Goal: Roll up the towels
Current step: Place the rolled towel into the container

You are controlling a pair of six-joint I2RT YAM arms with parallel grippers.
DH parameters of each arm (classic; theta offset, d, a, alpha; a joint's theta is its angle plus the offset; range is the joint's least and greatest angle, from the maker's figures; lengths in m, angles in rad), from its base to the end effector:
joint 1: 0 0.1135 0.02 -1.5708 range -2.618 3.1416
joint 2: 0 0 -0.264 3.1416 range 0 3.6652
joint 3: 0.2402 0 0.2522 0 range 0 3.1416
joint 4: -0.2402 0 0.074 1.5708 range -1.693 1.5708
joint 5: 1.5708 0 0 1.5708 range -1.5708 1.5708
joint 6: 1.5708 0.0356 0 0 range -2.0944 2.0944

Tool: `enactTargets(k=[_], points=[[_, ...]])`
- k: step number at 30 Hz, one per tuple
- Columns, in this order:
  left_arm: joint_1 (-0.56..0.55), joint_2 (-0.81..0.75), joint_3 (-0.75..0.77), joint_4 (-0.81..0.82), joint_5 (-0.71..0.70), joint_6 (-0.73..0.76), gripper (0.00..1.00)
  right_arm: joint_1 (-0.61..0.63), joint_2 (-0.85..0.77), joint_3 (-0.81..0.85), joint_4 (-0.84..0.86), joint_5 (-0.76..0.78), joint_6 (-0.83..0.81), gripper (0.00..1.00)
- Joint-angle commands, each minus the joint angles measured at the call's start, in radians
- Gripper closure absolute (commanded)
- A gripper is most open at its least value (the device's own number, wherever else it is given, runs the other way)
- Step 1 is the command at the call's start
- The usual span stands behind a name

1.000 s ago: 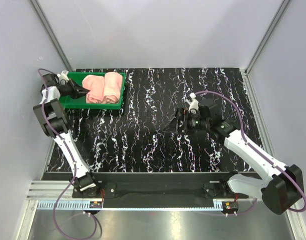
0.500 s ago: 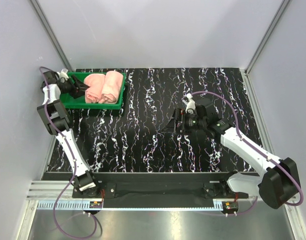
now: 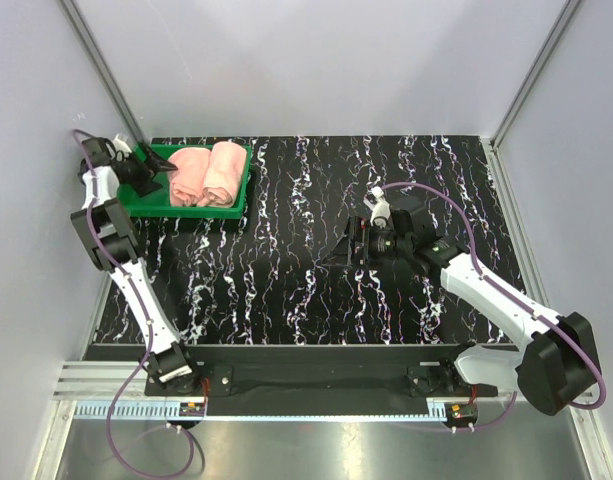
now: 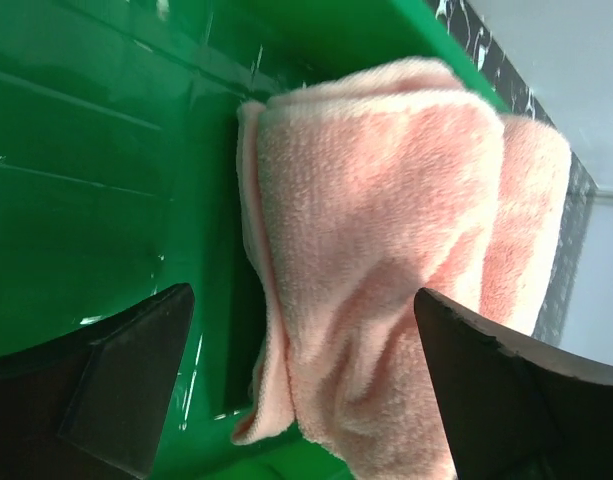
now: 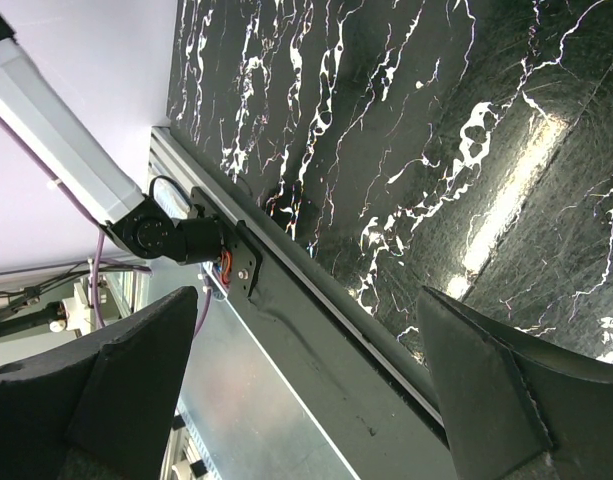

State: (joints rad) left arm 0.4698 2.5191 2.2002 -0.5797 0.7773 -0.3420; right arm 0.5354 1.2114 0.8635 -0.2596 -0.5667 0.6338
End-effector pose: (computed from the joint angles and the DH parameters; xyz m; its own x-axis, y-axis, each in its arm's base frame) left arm 0.4997 0.2257 0.1698 -0.6797 -0.6132 -0.4026 -0.1711 0.6662 -0.7258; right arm 0.2167 0.1508 0.2741 -0.8750 0.0619 -0.4801 -0.3616 0.5759 0.7332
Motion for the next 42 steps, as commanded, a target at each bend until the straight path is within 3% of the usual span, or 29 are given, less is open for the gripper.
enactTargets(k=[1, 6, 12, 21, 23, 28, 33, 34, 36, 37, 42], points=[[0.026, -0.157, -0.042, 0.073, -0.085, -0.031, 0.01, -0.005, -0.024, -0.001, 0.019, -0.004, -0.013, 0.02], [0.036, -0.267, -0.157, 0.205, -0.095, -0.075, 0.01, -0.005, -0.038, 0.003, -0.006, 0.004, -0.028, 0.03], [0.036, -0.364, -0.189, 0.208, -0.118, -0.080, 0.01, -0.006, -0.055, 0.009, -0.024, 0.028, -0.042, 0.02], [0.032, -0.790, -0.604, 0.351, -0.180, -0.038, 0.01, -0.005, -0.018, 0.071, 0.029, 0.022, -0.031, 0.02], [0.024, -0.899, -0.718, 0.453, -0.203, -0.066, 0.01, -0.005, -0.012, 0.069, 0.060, 0.022, -0.014, 0.02], [-0.098, -1.271, -1.034, 0.575, -0.395, -0.055, 0.01, -0.003, 0.051, 0.089, 0.141, -0.007, 0.024, 0.03], [-0.386, -1.564, -1.334, 0.763, -0.766, 0.102, 0.01, -0.002, 0.031, 0.101, 0.149, -0.019, 0.035, 0.03], [-0.426, -1.656, -1.467, 0.852, -0.817, 0.133, 0.01, 0.000, 0.019, 0.101, 0.140, -0.015, 0.024, 0.03], [-0.499, -1.736, -1.591, 0.938, -0.875, 0.196, 0.01, 0.000, -0.010, 0.101, 0.106, 0.004, 0.009, 0.02], [-0.510, -1.802, -1.699, 0.969, -0.889, 0.208, 0.01, 0.000, -0.019, 0.100, 0.094, 0.011, 0.003, 0.02], [-0.539, -1.882, -1.881, 0.951, -1.064, 0.202, 0.01, 0.001, -0.096, 0.074, 0.049, 0.060, -0.013, 0.02]])
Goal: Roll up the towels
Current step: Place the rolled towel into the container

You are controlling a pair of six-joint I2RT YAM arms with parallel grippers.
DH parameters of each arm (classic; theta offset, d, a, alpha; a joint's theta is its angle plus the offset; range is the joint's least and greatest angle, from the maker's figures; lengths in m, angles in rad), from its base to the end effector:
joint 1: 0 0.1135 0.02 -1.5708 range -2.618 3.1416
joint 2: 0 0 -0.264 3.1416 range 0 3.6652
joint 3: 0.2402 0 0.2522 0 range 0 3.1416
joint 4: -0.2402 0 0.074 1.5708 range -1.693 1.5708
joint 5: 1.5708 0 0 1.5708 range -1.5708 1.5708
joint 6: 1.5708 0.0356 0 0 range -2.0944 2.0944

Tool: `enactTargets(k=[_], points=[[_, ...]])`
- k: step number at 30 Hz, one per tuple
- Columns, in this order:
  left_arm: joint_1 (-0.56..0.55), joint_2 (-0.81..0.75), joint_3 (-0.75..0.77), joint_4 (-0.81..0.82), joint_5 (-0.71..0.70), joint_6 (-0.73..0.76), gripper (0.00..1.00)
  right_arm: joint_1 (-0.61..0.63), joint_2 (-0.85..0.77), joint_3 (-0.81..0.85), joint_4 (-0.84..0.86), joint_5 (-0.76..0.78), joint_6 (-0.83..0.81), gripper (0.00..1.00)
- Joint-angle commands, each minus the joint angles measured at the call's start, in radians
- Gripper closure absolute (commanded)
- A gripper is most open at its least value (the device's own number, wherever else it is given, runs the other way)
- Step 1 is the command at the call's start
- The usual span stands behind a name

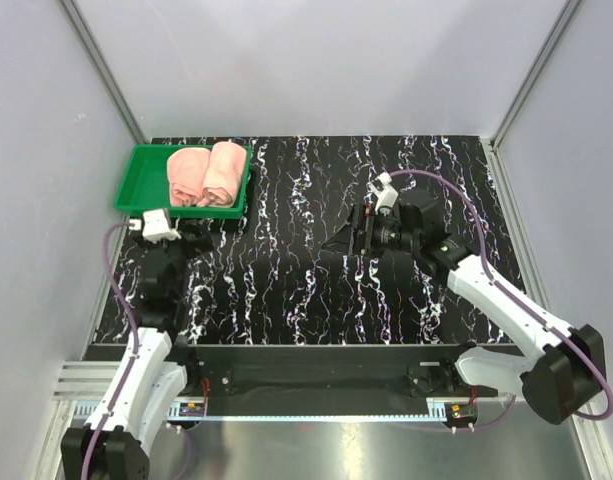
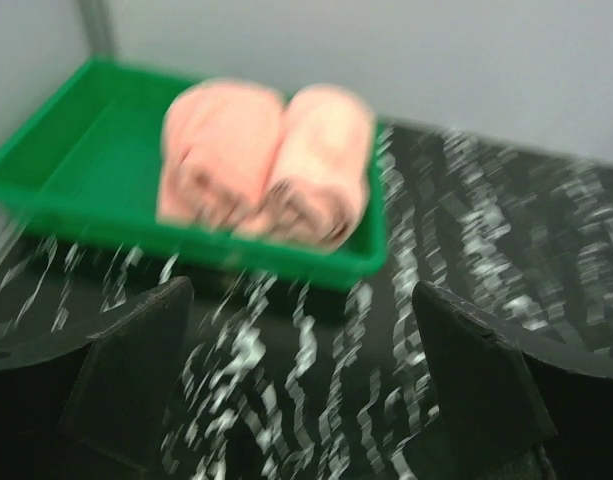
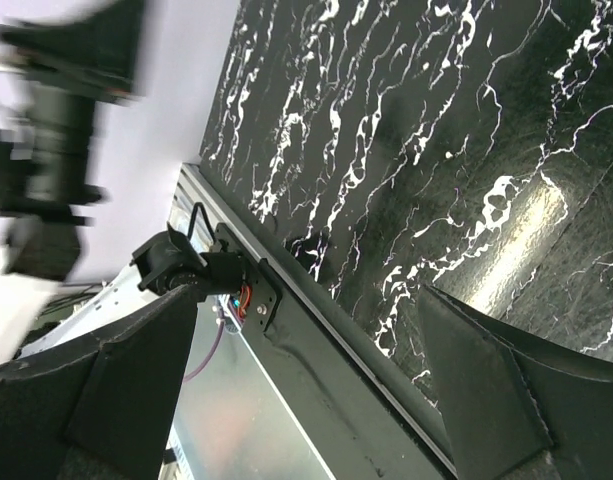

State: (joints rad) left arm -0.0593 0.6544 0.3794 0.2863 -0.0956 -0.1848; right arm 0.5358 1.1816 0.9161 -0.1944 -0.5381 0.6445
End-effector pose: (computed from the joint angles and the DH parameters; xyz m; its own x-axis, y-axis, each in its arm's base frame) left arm 0.1719 -0.0068 0.2667 0.0178 -0.1843 -0.9827 -0.0336 0.9822 -0.1848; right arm 0.2191 0.1513 0.3050 -0.8057 0.1216 -0.5797 -0.4368 0.5390 0.7202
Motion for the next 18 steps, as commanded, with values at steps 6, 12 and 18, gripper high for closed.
enactTargets(k=[6, 12, 18], points=[[-0.028, 0.140, -0.160, 0.160, -0.315, -0.016, 0.03, 0.003, -0.149, -0.003, -0.028, 0.058, -0.023, 0.01], [-0.074, 0.307, -0.252, 0.460, -0.335, 0.068, 0.03, 0.003, -0.168, 0.015, -0.082, 0.078, -0.039, 0.01], [-0.103, 0.456, -0.206, 0.636, -0.297, 0.212, 0.01, 0.003, -0.171, 0.026, -0.120, 0.130, -0.085, 0.00]])
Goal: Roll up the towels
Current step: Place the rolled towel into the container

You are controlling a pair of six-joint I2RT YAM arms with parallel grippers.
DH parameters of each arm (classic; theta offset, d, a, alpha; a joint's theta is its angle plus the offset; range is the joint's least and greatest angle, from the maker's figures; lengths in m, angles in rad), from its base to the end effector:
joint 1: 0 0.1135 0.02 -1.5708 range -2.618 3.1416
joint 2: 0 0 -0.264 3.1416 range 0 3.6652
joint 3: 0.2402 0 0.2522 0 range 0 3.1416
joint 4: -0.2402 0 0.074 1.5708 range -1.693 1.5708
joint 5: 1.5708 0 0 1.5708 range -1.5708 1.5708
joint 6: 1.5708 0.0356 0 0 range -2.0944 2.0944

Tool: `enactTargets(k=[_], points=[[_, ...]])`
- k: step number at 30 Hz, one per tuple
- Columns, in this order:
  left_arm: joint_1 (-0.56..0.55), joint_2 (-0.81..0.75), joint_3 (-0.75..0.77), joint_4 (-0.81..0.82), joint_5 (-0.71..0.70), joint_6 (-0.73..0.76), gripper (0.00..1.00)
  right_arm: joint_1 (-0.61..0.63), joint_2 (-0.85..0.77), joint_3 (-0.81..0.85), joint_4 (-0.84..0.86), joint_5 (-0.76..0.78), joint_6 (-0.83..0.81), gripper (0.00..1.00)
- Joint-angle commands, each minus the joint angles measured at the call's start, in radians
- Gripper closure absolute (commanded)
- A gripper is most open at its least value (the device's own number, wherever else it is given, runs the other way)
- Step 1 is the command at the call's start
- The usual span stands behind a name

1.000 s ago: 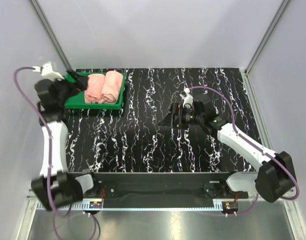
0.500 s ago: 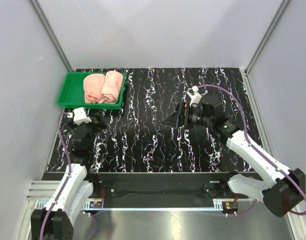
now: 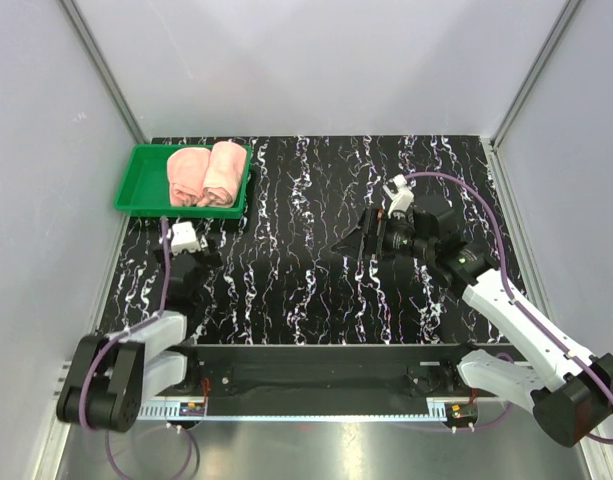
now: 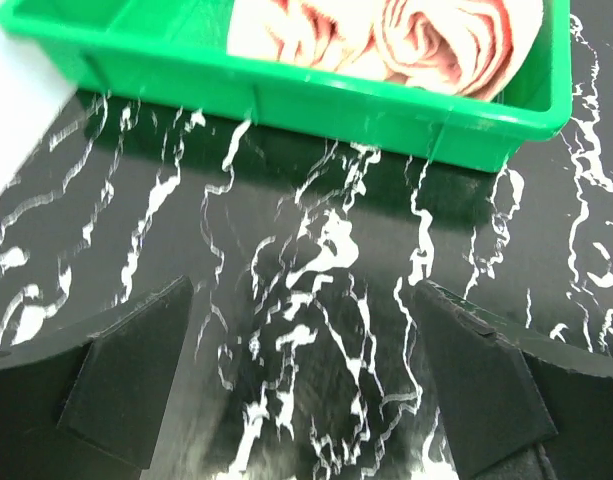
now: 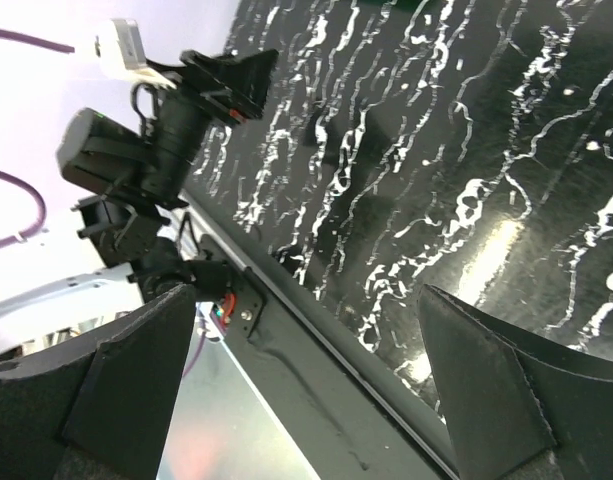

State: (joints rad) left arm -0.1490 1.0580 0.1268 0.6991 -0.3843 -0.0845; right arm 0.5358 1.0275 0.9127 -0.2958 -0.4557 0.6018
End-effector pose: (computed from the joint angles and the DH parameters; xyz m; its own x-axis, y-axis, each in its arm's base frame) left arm 0.1888 -0.0149 0.1582 -0.2078 -0.0479 -0.9770 -0.2416 0.9704 0.0038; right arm 0.1905 0.1314 0.3287 -0.7389 0.1525 -0.6563 -0.4696 0.5820 0.6639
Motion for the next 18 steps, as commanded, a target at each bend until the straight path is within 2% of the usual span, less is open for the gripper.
enactTargets(k=[1, 3, 4, 5, 6, 9, 10, 12, 14, 18], points=[[-0.018, 0.094, 0.074, 0.229, -0.001, 0.130, 0.01, 0.003, -0.018, 0.026, -0.016, 0.058, -0.042, 0.00], [-0.021, 0.163, 0.076, 0.282, 0.024, 0.190, 0.01, 0.003, -0.017, 0.018, -0.003, 0.069, -0.040, 0.00], [-0.021, 0.212, 0.060, 0.447, 0.016, 0.212, 0.01, 0.003, -0.015, 0.017, 0.001, 0.072, -0.040, 0.00], [-0.015, 0.226, 0.065, 0.424, -0.072, 0.153, 0.01, 0.004, -0.012, 0.012, 0.007, 0.078, -0.039, 0.00], [0.008, 0.208, 0.071, 0.366, -0.030, 0.131, 0.01, 0.003, -0.009, 0.009, 0.009, 0.083, -0.040, 0.00], [0.049, 0.238, 0.076, 0.398, 0.048, 0.123, 0.01, 0.003, -0.006, 0.009, 0.007, 0.092, -0.048, 0.00], [0.064, 0.232, 0.085, 0.331, 0.074, 0.109, 0.01, 0.003, -0.006, 0.009, 0.006, 0.098, -0.050, 0.00], [0.121, 0.288, 0.079, 0.376, 0.131, 0.086, 0.01, 0.003, -0.001, 0.008, 0.000, 0.109, -0.054, 0.00], [0.124, 0.263, 0.086, 0.344, 0.137, 0.086, 0.01, 0.003, 0.002, 0.011, -0.009, 0.120, -0.059, 0.00], [0.123, 0.272, 0.079, 0.387, 0.133, 0.086, 0.01, 0.003, -0.018, -0.006, -0.003, 0.196, -0.076, 0.00]])
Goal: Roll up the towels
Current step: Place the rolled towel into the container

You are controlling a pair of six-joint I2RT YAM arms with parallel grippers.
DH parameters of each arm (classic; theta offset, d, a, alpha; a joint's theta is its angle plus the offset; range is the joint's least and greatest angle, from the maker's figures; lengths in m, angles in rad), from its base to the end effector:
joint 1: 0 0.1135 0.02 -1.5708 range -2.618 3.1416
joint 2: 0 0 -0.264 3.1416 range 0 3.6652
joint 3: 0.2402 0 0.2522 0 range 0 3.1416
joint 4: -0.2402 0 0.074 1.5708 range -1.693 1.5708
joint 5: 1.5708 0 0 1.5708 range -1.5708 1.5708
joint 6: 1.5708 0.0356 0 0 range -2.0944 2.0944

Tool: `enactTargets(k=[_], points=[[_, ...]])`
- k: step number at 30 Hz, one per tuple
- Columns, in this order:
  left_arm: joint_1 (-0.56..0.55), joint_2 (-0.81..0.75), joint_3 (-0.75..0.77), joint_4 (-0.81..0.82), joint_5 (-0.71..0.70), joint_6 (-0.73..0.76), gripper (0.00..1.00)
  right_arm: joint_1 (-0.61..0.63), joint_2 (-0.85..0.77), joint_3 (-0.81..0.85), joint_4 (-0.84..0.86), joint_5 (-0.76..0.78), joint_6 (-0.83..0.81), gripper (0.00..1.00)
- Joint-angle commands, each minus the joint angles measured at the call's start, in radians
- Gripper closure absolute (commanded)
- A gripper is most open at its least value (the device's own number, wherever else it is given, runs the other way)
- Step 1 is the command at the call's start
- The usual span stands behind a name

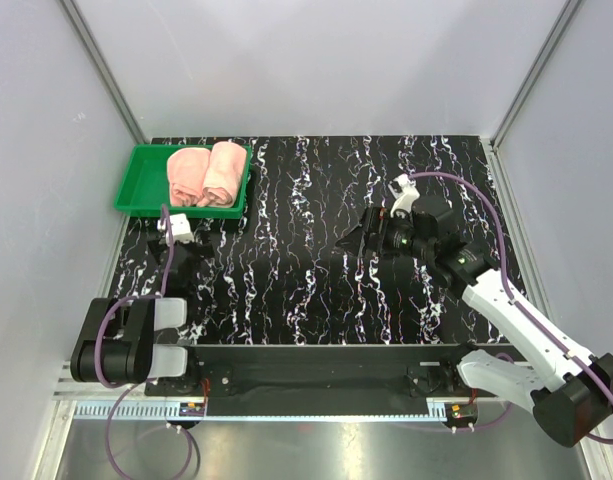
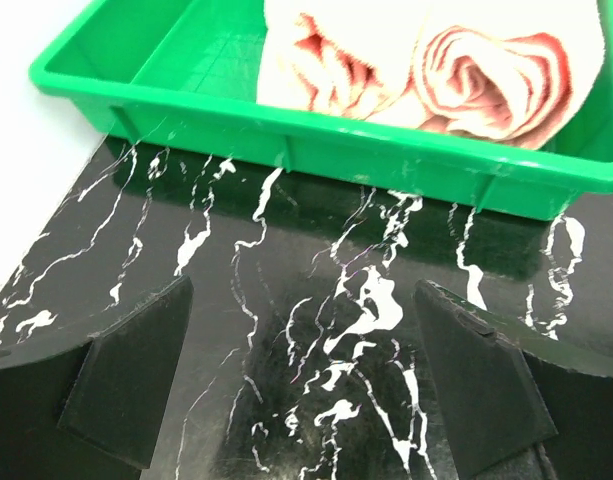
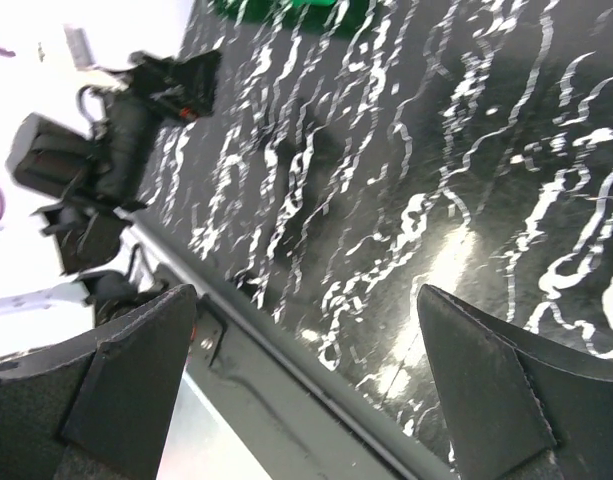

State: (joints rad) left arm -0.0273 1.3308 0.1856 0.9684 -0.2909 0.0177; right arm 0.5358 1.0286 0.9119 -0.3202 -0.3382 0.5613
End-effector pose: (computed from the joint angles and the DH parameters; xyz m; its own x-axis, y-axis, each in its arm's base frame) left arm 0.2196 0.0042 0.1526 -0.1803 0.0219 -0.9834 -0.2529 0.9651 0.0679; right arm 0.1931 0.1284 0.3252 -0.7020 0.1672 -0.6923 -0.4329 0.6718 0.6011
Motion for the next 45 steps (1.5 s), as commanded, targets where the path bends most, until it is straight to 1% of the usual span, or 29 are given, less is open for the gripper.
enactTargets(k=[1, 2, 5, 7, 8, 11, 12, 13, 15, 16, 18, 19, 21, 22, 23, 25, 26, 27, 28, 30, 32, 33, 35, 36, 37, 39, 41, 43, 45], points=[[0.001, -0.001, 0.017, 0.121, 0.036, -0.016, 0.01, 0.003, -0.024, -0.011, 0.023, 0.114, -0.034, 0.00], [0.001, -0.011, 0.020, 0.098, 0.044, -0.015, 0.01, 0.003, -0.025, -0.016, 0.027, 0.195, -0.032, 0.00], [0.001, -0.007, 0.018, 0.115, 0.042, -0.016, 0.01, 0.003, -0.036, -0.042, 0.062, 0.307, -0.018, 0.00], [0.001, 0.001, 0.015, 0.124, 0.041, -0.016, 0.01, 0.001, -0.038, -0.073, 0.075, 0.440, 0.015, 0.00], [0.001, -0.001, 0.015, 0.127, 0.041, -0.016, 0.01, 0.001, -0.035, -0.070, 0.070, 0.467, 0.014, 0.00], [0.001, -0.002, 0.017, 0.121, 0.041, -0.016, 0.01, 0.000, 0.005, -0.030, 0.058, 0.562, -0.107, 0.00], [0.001, -0.001, 0.015, 0.122, 0.041, -0.016, 0.01, 0.000, 0.014, -0.028, 0.052, 0.626, -0.132, 0.00], [0.001, -0.004, 0.017, 0.116, 0.041, -0.016, 0.01, -0.002, 0.022, -0.027, 0.049, 0.792, -0.150, 0.00], [0.003, -0.002, 0.017, 0.119, 0.041, -0.015, 0.01, -0.025, 0.040, -0.054, 0.076, 0.901, -0.185, 0.00], [0.003, -0.004, 0.017, 0.116, 0.041, -0.016, 0.01, -0.067, 0.044, -0.074, 0.110, 0.941, -0.249, 0.00], [0.001, -0.004, 0.017, 0.118, 0.041, -0.016, 0.01, -0.144, 0.050, -0.140, 0.200, 0.938, -0.279, 0.00], [0.001, -0.002, 0.017, 0.116, 0.041, -0.016, 0.01, -0.218, 0.050, -0.166, 0.236, 0.943, -0.290, 0.00], [0.001, -0.004, 0.017, 0.118, 0.041, -0.016, 0.01, -0.266, 0.065, -0.266, 0.398, 0.953, -0.334, 0.00], [0.001, -0.004, 0.017, 0.116, 0.041, -0.016, 0.01, -0.281, 0.076, -0.306, 0.473, 0.967, -0.416, 0.00], [0.001, -0.002, 0.017, 0.118, 0.039, -0.016, 0.01, -0.302, 0.089, -0.347, 0.641, 0.961, -0.466, 0.00], [0.001, -0.002, 0.017, 0.119, 0.041, -0.016, 0.01, -0.319, 0.154, -0.444, 0.807, 0.955, -0.556, 0.00], [0.003, -0.002, 0.017, 0.118, 0.041, -0.016, 0.01, -0.348, 0.180, -0.467, 0.949, 0.952, -0.557, 0.00], [0.001, -0.004, 0.017, 0.118, 0.041, -0.016, 0.01, -0.367, 0.235, -0.511, 1.018, 0.943, -0.526, 0.00], [0.001, -0.004, 0.017, 0.118, 0.041, -0.016, 0.01, -0.385, 0.260, -0.539, 1.162, 0.895, -0.509, 0.00], [0.001, -0.002, 0.017, 0.118, 0.041, -0.016, 0.01, -0.428, 0.326, -0.596, 1.297, 0.814, -0.514, 0.00], [0.003, -0.004, 0.015, 0.116, 0.041, -0.016, 0.01, -0.444, 0.352, -0.585, 1.302, 0.745, -0.551, 0.00], [0.001, -0.002, 0.017, 0.118, 0.041, -0.016, 0.01, -0.479, 0.378, -0.590, 1.331, 0.710, -0.548, 0.00], [0.001, -0.004, 0.017, 0.118, 0.041, -0.016, 0.01, -0.507, 0.482, -0.613, 1.460, 0.595, -0.546, 0.00], [0.001, -0.004, 0.017, 0.118, 0.041, -0.016, 0.01, -0.514, 0.514, -0.617, 1.504, 0.543, -0.589, 0.00], [0.001, -0.004, 0.017, 0.118, 0.041, -0.016, 0.01, -0.513, 0.536, -0.614, 1.521, 0.440, -0.610, 0.00], [0.001, -0.004, 0.017, 0.118, 0.039, -0.016, 0.01, -0.530, 0.490, -0.567, 1.378, 0.417, -0.595, 0.00], [0.001, -0.002, 0.017, 0.118, 0.039, -0.016, 0.01, -0.580, 0.517, -0.544, 1.388, 0.354, -0.577, 0.00], [0.001, -0.004, 0.017, 0.118, 0.041, -0.016, 0.01, -0.629, 0.516, -0.510, 1.293, 0.280, -0.543, 0.00], [0.001, -0.004, 0.017, 0.118, 0.039, -0.015, 0.01, -0.651, 0.521, -0.508, 1.310, 0.249, -0.520, 0.01]])
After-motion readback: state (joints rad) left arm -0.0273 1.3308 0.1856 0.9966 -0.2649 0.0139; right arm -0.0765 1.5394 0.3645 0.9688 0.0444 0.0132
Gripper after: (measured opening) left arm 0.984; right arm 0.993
